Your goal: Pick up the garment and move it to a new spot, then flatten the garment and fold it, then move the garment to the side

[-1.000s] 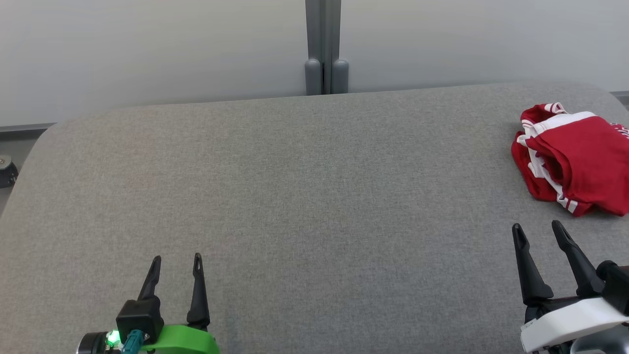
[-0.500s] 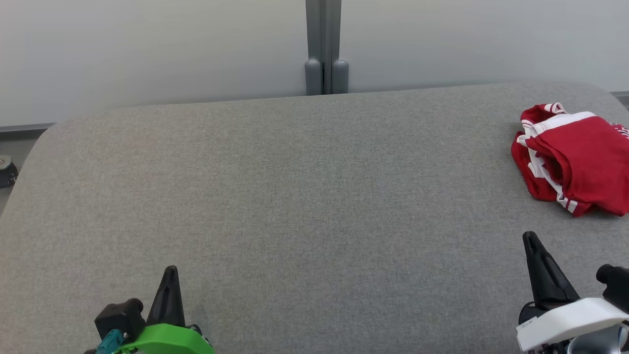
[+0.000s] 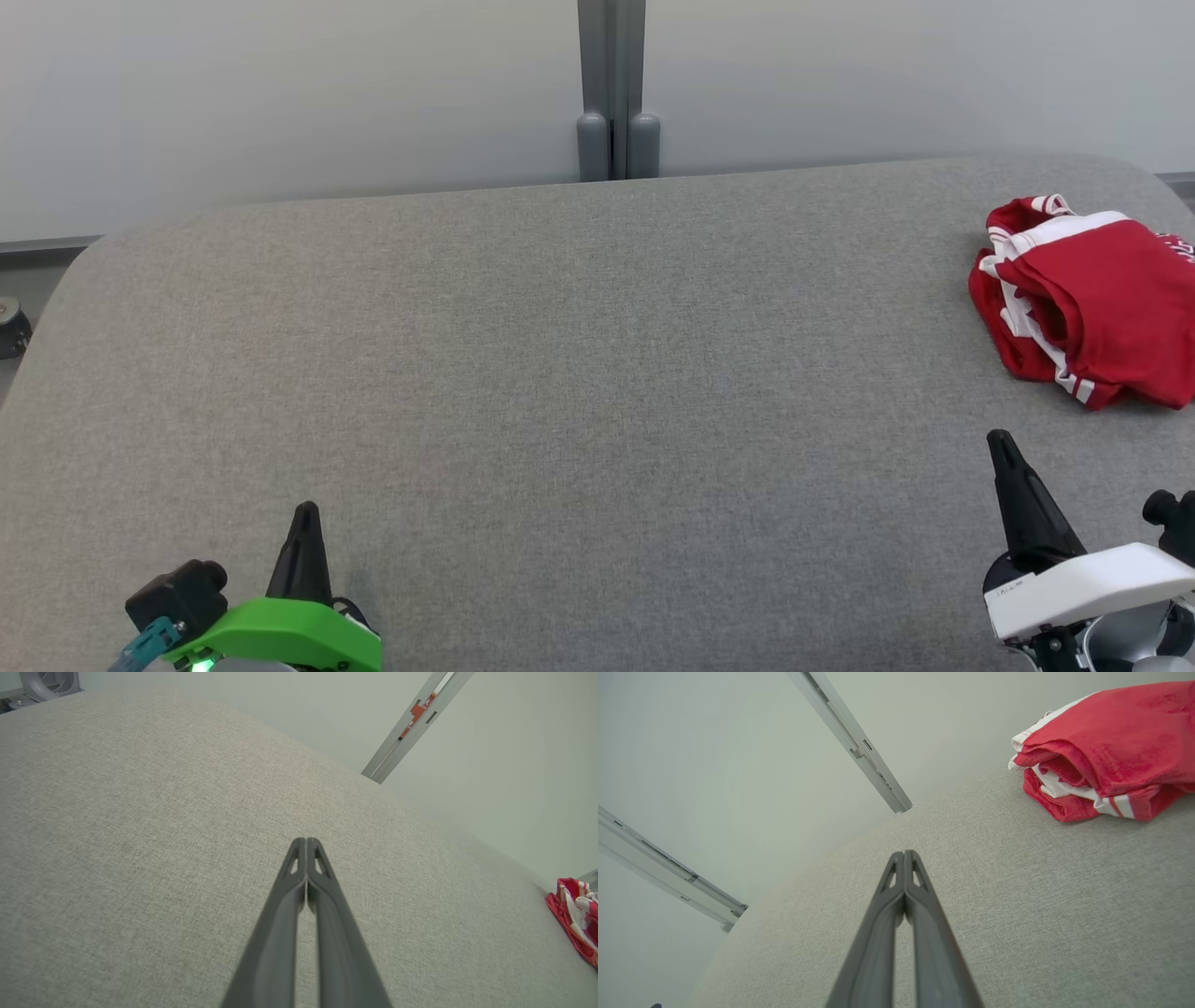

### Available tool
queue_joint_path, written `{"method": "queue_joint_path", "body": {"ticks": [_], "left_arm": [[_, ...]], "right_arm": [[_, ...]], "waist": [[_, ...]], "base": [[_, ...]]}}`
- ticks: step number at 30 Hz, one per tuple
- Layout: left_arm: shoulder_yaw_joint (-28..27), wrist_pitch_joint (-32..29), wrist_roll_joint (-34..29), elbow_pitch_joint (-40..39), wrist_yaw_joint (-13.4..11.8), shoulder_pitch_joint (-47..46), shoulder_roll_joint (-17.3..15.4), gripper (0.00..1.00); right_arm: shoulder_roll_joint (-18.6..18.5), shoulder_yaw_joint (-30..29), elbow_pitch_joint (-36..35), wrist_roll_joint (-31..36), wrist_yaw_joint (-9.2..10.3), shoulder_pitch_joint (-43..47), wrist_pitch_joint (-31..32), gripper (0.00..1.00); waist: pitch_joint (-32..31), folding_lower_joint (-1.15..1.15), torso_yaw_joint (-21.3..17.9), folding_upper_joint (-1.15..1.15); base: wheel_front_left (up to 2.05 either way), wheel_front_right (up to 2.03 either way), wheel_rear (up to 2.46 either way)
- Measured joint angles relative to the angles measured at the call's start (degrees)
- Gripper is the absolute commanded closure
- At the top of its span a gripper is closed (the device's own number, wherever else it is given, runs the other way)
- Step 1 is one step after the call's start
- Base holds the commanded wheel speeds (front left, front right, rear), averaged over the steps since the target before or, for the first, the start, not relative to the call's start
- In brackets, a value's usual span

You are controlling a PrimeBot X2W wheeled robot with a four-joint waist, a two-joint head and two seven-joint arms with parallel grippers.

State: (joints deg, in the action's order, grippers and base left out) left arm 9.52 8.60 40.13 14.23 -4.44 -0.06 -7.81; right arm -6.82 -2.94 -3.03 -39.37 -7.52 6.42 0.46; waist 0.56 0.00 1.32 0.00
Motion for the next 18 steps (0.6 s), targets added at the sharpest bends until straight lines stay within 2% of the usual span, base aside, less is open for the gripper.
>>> {"method": "queue_joint_path", "body": {"ticks": [18], "left_arm": [[-3.80, -3.69, 13.43, -0.04, 3.01, -1.38, 1.18, 1.00]], "right_arm": [[0.56, -0.14, 4.34, -13.90, 0.02, -2.97, 1.00, 1.00]], "waist": [[-0.07, 0.00, -0.24, 0.00]], "base": [[0.00, 0.00, 0.00]]}}
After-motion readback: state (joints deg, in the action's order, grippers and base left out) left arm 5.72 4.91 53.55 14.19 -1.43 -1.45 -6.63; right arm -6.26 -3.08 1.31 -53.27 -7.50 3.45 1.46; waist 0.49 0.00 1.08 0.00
